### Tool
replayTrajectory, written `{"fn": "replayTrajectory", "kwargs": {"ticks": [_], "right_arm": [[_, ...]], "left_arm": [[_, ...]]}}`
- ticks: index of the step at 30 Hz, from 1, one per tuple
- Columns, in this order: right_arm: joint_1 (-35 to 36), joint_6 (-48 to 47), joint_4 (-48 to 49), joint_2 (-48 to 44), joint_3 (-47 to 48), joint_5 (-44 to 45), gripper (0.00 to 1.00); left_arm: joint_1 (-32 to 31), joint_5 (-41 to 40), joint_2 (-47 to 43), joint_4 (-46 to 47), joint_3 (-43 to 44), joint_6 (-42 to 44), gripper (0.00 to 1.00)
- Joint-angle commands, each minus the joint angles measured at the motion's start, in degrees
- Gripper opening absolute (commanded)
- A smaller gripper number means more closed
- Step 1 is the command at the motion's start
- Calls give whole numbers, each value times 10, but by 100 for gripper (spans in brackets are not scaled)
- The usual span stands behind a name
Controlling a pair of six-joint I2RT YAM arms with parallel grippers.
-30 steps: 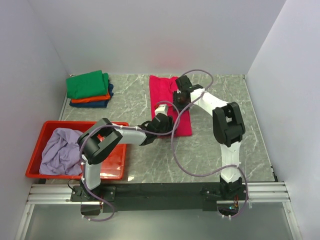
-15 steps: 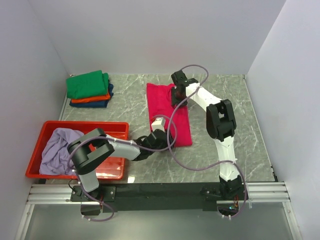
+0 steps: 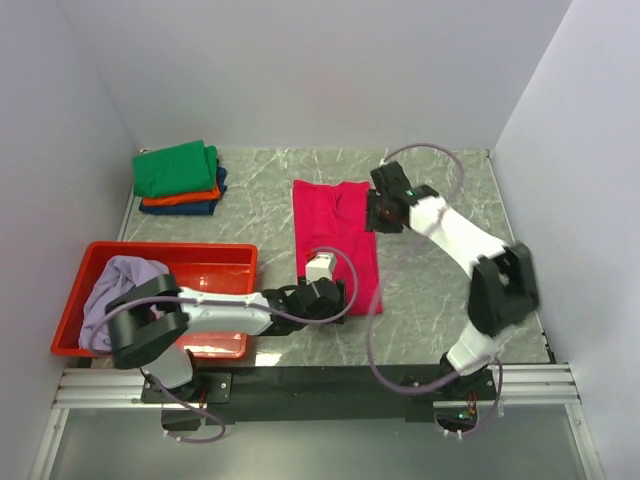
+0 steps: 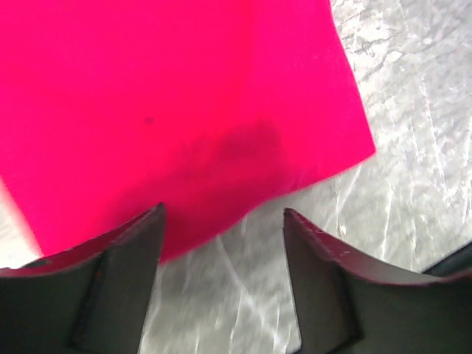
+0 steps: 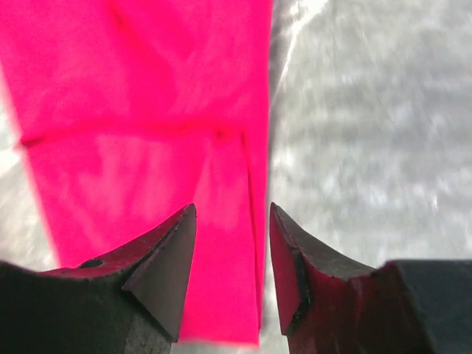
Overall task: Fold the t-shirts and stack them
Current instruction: Fold the tshirt
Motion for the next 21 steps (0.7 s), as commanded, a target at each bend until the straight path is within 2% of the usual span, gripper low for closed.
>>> {"fn": "replayTrajectory", "kwargs": {"ticks": [1, 2, 3, 5, 11, 16, 21], "right_arm": [[30, 25, 45, -108, -94, 29, 52], [33, 33, 47, -144, -117, 33, 53], [37, 37, 47, -161, -157, 37, 54], [46, 51, 57, -207, -198, 37, 55], [85, 88, 73, -292, -316, 20, 55], [116, 109, 70, -316, -355, 25, 55], [133, 131, 77, -315, -389, 28, 55]], "left_arm": [[-12, -48, -79, -91, 19, -18, 72], [-11, -51, -92, -97, 7, -25, 76], [-12, -56, -103, -104, 1, -40, 83], [-12, -66, -128, -136, -15, -55, 86], [-9, -93, -165, -193, -69, -129, 89], [-9, -96, -194, -184, -103, -155, 87], [-1, -103, -187, -184, -102, -157, 85]]}}
